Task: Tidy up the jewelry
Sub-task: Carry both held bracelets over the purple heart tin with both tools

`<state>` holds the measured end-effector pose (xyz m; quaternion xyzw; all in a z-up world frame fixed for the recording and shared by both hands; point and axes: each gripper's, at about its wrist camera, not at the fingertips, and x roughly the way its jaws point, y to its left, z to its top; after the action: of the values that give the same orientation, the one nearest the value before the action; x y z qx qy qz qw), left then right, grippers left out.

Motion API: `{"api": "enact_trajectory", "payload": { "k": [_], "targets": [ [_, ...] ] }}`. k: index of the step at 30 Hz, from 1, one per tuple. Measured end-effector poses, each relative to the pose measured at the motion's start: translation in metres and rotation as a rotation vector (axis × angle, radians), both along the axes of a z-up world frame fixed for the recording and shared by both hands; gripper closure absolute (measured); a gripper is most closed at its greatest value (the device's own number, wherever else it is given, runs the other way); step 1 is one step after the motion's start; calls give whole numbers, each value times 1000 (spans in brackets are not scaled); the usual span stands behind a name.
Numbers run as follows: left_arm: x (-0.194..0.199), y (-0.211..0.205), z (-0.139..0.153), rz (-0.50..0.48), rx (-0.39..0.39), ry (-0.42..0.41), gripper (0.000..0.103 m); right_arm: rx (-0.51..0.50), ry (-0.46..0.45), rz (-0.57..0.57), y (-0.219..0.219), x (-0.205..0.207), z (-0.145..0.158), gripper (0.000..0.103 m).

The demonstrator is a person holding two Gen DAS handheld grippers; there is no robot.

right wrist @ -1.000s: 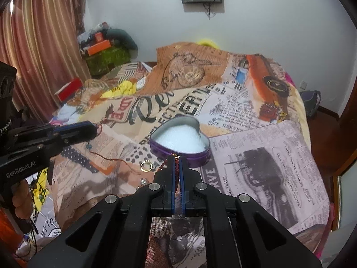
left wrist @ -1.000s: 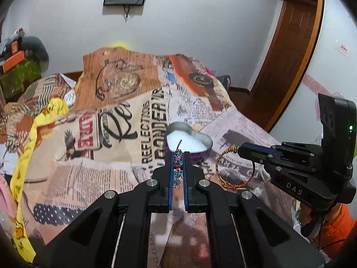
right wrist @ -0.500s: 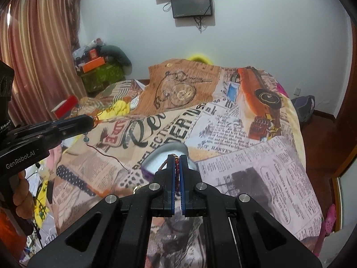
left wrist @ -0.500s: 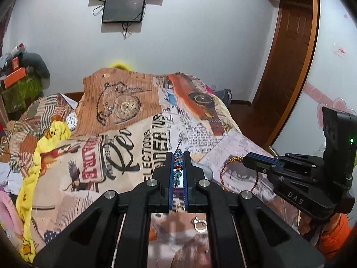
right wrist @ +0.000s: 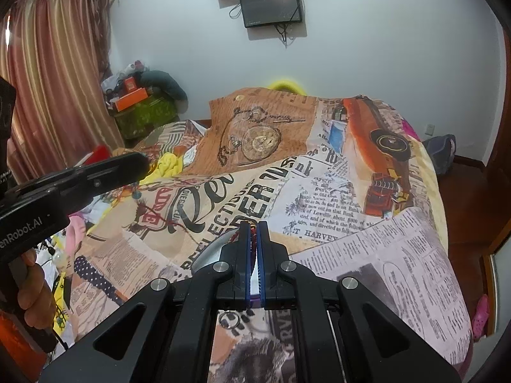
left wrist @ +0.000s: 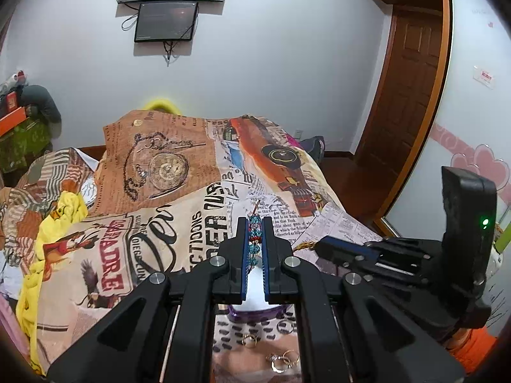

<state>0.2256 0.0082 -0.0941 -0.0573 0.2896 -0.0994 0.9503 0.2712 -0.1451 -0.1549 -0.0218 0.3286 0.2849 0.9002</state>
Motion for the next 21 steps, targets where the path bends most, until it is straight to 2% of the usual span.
{"api": "enact_trajectory", "payload": {
  "k": [8, 16, 21],
  "targets": [
    [25, -2, -20, -24, -20, 38, 97, -22, 50, 40, 14, 21, -17, 100],
    [49, 3, -60, -68, -95, 167, 97, -89, 115, 101, 30, 34, -44, 100],
    [53, 3, -77, -68, -85, 213, 97, -115, 150, 113, 30, 37, -53, 100]
  ]
}}
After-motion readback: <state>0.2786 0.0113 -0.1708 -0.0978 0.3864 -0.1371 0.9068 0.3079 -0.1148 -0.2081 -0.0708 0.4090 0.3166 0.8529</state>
